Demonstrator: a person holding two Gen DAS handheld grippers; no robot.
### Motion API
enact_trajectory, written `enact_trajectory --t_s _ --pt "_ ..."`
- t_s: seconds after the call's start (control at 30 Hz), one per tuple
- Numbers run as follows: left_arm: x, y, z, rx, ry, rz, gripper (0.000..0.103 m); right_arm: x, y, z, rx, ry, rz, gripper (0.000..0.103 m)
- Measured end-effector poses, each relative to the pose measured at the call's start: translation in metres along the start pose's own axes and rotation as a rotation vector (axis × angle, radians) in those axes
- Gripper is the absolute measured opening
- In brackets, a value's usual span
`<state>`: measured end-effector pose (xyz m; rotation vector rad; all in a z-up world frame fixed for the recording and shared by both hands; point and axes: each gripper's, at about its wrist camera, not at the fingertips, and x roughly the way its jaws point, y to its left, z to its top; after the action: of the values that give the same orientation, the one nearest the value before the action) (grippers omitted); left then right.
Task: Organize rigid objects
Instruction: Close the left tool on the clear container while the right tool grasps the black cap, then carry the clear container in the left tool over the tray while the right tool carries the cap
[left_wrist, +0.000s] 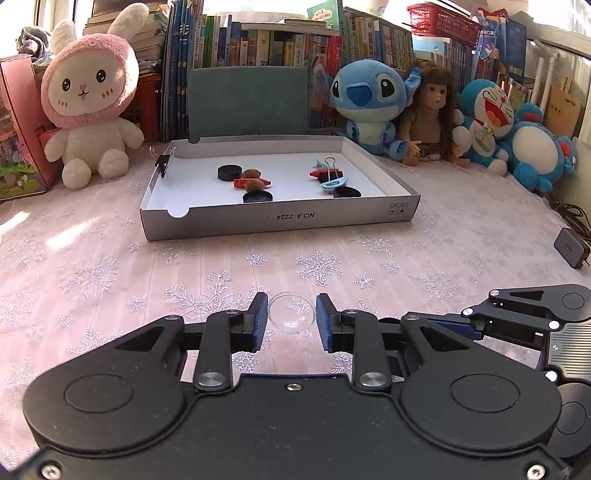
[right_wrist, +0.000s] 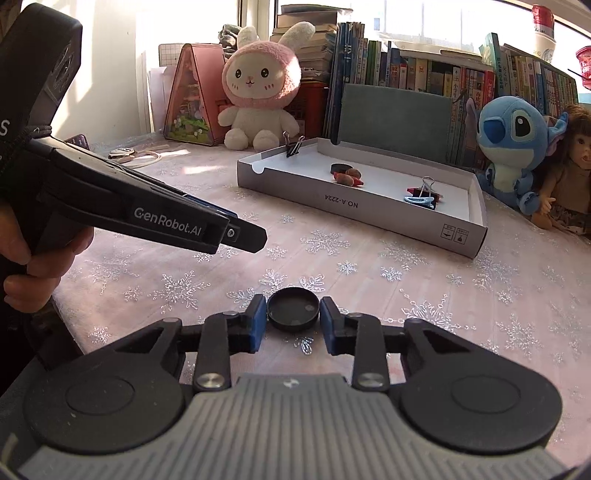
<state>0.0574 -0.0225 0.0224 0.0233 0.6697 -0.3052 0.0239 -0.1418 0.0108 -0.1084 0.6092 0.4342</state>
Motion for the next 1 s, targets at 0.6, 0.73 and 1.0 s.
enact_trajectory --t_s 0.6,0.73,1.0 --pt "0.061 0.029 0.079 -0.074 -0.053 0.097 0.026 0.042 -0.083 0.073 0.226 -0.048 -0.167 0.037" --pt "0.09 0.041 0.101 -0.094 -0.026 0.126 0.026 0.062 -0.108 0.092 0.299 -0.04 -0.184 0.037" --pt "0.148 0.061 0.158 -0.142 -0.007 0.068 0.026 0.116 -0.154 0.137 0.451 0.019 -0.211 0.037"
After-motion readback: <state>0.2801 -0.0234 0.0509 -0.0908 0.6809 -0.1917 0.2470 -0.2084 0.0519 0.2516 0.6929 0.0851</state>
